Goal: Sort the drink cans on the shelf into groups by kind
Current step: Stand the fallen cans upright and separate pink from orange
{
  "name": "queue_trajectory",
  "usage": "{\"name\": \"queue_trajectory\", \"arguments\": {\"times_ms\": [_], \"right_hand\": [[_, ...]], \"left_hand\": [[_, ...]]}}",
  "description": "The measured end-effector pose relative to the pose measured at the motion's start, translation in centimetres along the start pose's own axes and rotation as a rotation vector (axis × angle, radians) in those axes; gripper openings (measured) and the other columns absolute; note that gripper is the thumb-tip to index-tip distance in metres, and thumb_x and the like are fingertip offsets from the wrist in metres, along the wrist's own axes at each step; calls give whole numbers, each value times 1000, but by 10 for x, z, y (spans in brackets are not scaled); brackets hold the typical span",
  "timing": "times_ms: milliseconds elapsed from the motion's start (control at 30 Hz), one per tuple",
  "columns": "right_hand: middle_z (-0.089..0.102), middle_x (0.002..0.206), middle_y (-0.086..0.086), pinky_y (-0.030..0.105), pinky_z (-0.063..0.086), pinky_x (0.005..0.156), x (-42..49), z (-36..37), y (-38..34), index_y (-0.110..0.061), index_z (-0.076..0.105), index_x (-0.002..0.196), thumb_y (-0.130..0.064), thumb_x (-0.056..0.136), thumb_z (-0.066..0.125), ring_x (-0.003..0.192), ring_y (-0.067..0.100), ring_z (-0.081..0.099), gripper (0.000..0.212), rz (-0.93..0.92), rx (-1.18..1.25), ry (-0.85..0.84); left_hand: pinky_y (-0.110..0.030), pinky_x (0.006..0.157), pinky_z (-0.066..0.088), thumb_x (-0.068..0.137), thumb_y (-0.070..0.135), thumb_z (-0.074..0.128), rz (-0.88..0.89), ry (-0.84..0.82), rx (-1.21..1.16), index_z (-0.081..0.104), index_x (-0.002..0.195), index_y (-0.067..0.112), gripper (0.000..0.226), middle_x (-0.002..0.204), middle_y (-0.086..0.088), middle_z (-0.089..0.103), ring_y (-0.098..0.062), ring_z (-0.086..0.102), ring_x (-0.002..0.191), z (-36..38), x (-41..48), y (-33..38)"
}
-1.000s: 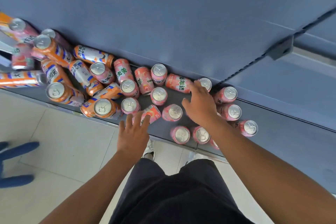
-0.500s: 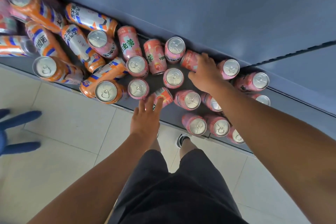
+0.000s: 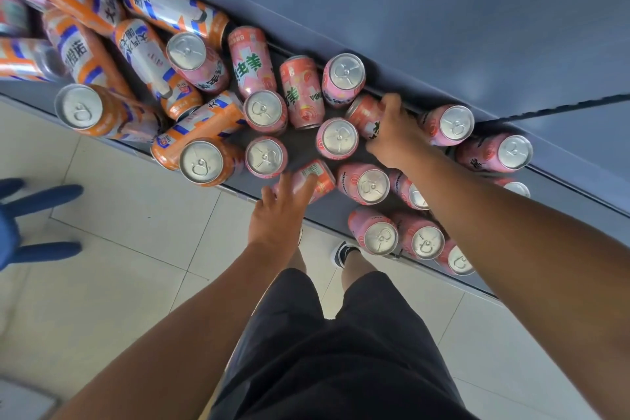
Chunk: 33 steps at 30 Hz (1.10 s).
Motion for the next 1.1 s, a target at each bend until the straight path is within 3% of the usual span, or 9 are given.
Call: {"name": "queue_trajectory", "arguments": {"times_ms": [100, 200, 267, 400, 600, 833, 1100], "right_hand": [[57, 127, 15, 45, 49, 86, -2, -3, 1, -12, 35, 130, -16, 77, 78, 114, 40, 57, 68, 42, 6, -13], [59, 123, 15, 41, 49, 80, -9, -9, -2, -11, 39, 129, -20, 74, 80, 111, 39, 59, 69, 65, 1, -2], [57, 125, 15, 40, 49, 82, -17, -13, -3, -11, 42, 128, -22, 70, 79, 112, 38, 58, 70, 76, 33, 28], [49, 130, 14, 38, 47, 87, -35, -19, -5, -13, 47, 131, -22, 71, 76, 112, 35, 55, 67, 88, 123, 81], [50, 131, 10, 41, 49, 89, -57, -26, 1, -15, 51, 129, -22, 74, 74, 117, 30, 53, 60, 96, 140, 142], [47, 133, 10, 43, 47, 87, -63, -17, 8, -17, 47, 134, -27, 83, 71, 119, 34, 51, 57, 64, 109, 97], [45, 139, 9, 45, 46, 92, -87, -25, 10, -12, 46, 138, -24, 91, 58, 127, 33, 46, 50, -47, 140, 156]], "left_hand": [[-37, 82, 59, 78, 16, 80, 22, 33, -72, 6, 144, 26, 100, 143, -14, 34, -29, 57, 101, -1, 1, -5], [-37, 77, 56, 81, 30, 77, 33, 51, -120, 19, 137, 22, 81, 128, -12, 49, -30, 63, 90, -9, -1, -9], [-38, 74, 54, 80, 38, 73, 22, 56, -143, 31, 136, 19, 72, 119, -11, 54, -31, 63, 88, -17, -5, -8], [-39, 72, 56, 77, 34, 71, 23, 86, -250, 46, 129, 18, 60, 112, -10, 56, -31, 59, 92, -32, -15, -1], [-35, 82, 52, 83, 40, 66, 32, 66, -234, 41, 135, 18, 62, 123, -5, 51, -26, 44, 110, -45, -14, 20], [-35, 89, 53, 87, 37, 69, 92, 87, -213, 41, 136, 17, 61, 126, -4, 51, -25, 46, 113, -44, -15, 28], [-39, 102, 46, 93, 35, 63, 72, 94, -220, 33, 143, 20, 60, 146, -2, 39, -27, 43, 128, -58, -32, 36]]}}
Point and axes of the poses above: each hand's wrist, its own x-axis towards the middle knuckle, its own z-axis out of the palm, y = z × x, the point moved 3 cm from there along x, towards the middle knuckle
